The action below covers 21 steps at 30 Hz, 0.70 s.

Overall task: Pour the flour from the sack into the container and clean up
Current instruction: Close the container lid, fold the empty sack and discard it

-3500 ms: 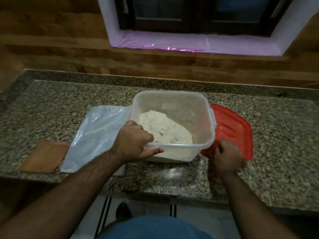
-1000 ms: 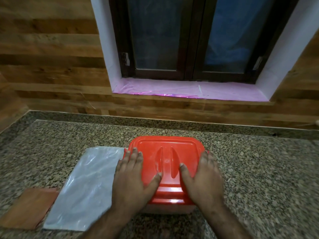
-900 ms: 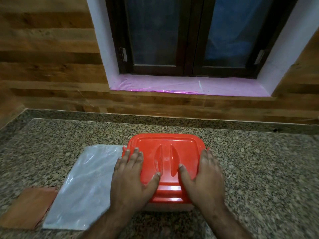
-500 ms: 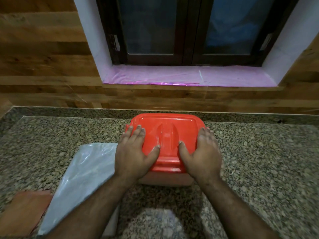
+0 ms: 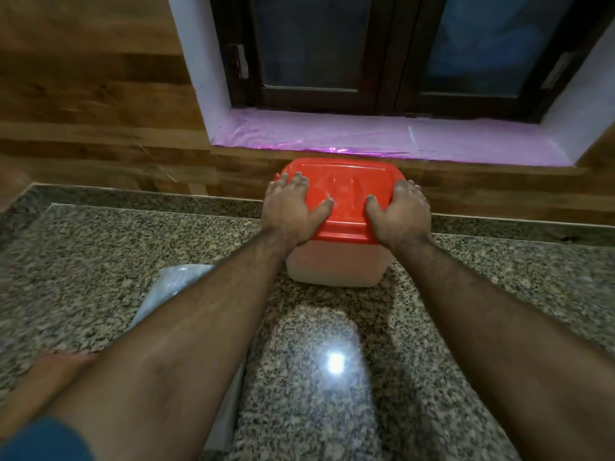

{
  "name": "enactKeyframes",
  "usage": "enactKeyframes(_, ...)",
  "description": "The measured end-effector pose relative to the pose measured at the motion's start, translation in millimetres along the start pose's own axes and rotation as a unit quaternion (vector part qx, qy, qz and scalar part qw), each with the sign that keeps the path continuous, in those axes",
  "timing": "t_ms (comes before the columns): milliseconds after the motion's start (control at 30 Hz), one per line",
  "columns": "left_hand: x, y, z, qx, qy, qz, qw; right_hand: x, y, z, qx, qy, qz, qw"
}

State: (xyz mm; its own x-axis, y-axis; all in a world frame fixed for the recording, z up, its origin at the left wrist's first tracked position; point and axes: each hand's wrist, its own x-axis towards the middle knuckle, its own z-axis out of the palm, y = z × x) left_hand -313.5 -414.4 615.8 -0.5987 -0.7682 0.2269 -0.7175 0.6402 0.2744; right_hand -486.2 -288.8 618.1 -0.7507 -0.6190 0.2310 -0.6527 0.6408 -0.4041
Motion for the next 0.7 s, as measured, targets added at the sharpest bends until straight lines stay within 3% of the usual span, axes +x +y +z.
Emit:
enactKeyframes(167, -7.5, -6.7, 0.7, -0.020, 0.007, 0.000, 1.000, -23.2, 3.1, 7.7, -0.002, 0.037, -0.022, 0.999)
enactKeyframes(333, -79.7, -21.3, 12.8, -0.114, 0.002, -0.020, 0.993, -109.9, 6.2, 40.8, 0.004, 0.053, -0.072, 0.996)
enactKeyframes(500, -179.5, -92.2, 45.9, -0.105, -0.065, -0.042, 0.991, -217.6, -22.7, 114.4, 0.100, -0.064, -0.101, 0.988)
enactKeyframes(700, -230.4, -247.2, 44.9, -0.109, -0.029, -0.254, 0.961, -260.7, -89.7, 173.7, 0.127, -0.285, -0.020, 0.950)
